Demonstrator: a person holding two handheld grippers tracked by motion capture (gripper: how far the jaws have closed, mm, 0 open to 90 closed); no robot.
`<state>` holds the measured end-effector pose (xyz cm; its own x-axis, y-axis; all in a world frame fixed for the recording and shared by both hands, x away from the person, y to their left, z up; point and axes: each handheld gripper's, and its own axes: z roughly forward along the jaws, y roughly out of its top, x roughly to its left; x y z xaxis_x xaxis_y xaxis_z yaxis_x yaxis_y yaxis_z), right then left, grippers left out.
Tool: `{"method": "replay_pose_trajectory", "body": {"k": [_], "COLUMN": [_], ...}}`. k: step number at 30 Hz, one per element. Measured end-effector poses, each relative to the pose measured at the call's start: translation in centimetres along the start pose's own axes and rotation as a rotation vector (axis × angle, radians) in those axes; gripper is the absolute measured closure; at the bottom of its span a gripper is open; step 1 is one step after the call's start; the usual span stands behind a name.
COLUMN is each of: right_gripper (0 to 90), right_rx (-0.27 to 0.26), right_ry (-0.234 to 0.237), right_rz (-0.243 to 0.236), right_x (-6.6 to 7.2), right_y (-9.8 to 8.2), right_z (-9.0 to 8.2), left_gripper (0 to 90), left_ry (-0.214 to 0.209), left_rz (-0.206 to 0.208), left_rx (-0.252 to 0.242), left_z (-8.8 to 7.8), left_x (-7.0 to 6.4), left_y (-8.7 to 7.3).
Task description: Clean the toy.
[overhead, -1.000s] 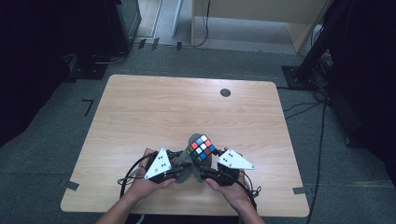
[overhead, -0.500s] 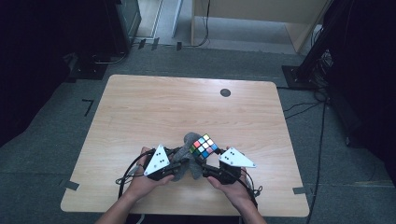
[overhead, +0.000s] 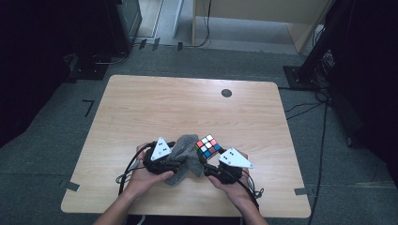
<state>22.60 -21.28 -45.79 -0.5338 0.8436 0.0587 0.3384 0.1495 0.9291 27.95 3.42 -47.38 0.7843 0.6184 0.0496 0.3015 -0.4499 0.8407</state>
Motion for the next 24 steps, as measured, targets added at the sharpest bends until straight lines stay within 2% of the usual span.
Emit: {"method": "replay_pose_trajectory", "body": {"k": [1, 3, 9, 14, 17, 20, 23, 24], "right_gripper": [34.5, 34.5, 34.5, 34.5, 34.5, 34.5, 34.5, 34.5], "right_rx": [0.003, 0.005, 0.002, 0.006, 0.003, -0.004, 0.008, 0.008], "right_ry": [-0.008, -0.015, -0.021, -0.029, -0.031, -0.029, -0.032, -0.032], "right_rz": [0.003, 0.003, -0.010, -0.036, -0.045, -0.069, -0.087, -0.087], "right_x": [-0.1, -0.2, 0.0, 0.4, 0.6, 0.9, 1.4, 1.4], "right_y": [-0.1, -0.1, -0.1, -0.3, -0.2, -0.3, -0.6, -0.6], "right_z": [0.0, 0.1, 0.1, 0.2, 0.2, 0.2, 0.6, 0.6], "left_gripper": [16.0, 13.4, 11.7, 11.4, 11.2, 10.8, 10.8, 10.8], "left_ry": [0.009, 0.040, 0.070, 0.044, 0.031, 0.022, -0.048, -0.048], "left_rz": [-0.009, -0.048, -0.058, -0.128, -0.137, -0.108, -0.117, -0.117], "left_rx": [-0.005, -0.024, -0.052, -0.105, -0.128, -0.151, -0.173, -0.173], "left_z": [-0.1, -0.6, -1.7, -3.0, -3.5, -4.0, -4.4, -4.4], "left_x": [0.1, 0.6, 1.5, 2.1, 1.9, 1.1, 0.2, 0.2], "left_y": [0.1, 0.3, 0.8, 1.7, 2.1, 2.9, 3.7, 3.7]}}
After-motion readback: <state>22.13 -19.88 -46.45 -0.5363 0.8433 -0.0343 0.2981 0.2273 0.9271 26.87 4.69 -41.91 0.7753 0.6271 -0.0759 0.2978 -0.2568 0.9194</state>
